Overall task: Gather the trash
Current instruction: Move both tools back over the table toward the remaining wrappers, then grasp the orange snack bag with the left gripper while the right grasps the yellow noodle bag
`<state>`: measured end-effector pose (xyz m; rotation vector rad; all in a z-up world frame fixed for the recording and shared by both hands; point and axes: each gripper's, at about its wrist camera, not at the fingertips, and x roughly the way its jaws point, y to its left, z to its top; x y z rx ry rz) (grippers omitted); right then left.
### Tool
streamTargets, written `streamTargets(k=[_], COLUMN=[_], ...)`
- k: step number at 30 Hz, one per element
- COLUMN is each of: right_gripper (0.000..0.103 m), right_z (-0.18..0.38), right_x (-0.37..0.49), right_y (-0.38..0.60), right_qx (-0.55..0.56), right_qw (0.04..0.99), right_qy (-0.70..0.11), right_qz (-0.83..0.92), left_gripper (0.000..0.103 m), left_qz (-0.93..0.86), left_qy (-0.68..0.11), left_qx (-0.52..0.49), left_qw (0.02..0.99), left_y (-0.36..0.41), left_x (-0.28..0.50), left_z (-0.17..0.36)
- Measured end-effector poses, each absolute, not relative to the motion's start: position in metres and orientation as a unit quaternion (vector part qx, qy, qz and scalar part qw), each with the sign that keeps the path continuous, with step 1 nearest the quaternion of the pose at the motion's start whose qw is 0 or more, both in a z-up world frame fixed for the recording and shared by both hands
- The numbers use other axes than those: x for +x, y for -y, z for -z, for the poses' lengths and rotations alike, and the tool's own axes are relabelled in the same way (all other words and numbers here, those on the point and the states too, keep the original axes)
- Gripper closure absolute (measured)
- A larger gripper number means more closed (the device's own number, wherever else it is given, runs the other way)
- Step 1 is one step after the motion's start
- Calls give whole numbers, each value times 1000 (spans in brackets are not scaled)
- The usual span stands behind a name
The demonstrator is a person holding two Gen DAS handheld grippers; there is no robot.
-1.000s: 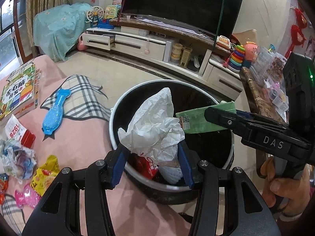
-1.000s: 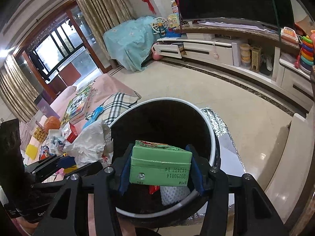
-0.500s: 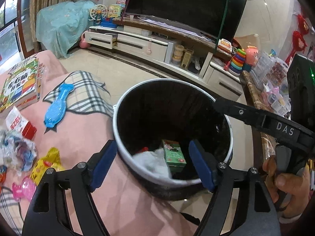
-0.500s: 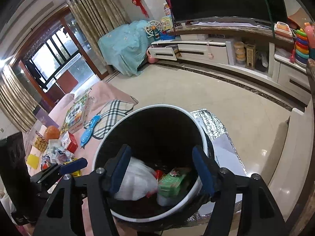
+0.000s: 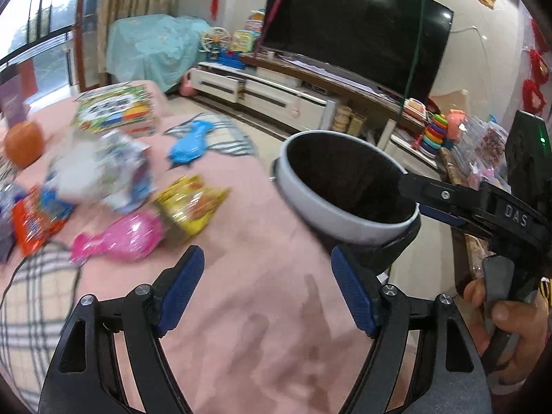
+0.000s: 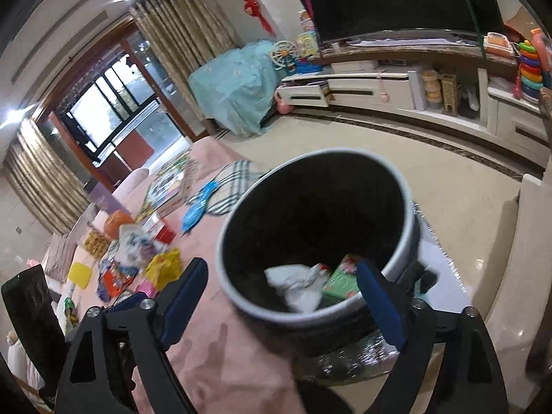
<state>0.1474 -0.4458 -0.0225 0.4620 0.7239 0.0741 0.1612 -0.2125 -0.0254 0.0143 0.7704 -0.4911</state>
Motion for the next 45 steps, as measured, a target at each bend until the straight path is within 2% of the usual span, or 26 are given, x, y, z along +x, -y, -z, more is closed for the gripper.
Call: streamTargets(k=[6,22,32,45], right_gripper=[3,3,3,3], right_z=[27,43,48,55], right_x=[141,148,170,210], right_y=[395,289,277,282], right_qx=[202,126,142,151], right_qw=[909,910,906,907], right_qy=[-356,-373,-378,-380], right_qz=[-73,-132,-126,-100], left_gripper=[24,19,19,19], left_qz=[198,101,71,64], left_qy=[-372,-366,-377,-393], left_qx=[-13,-81,-91,-70], left_qw=[907,922,919,914], left_y=[164,52,25,29], left_x=[151,147,169,232], left_z=[32,42,49,52])
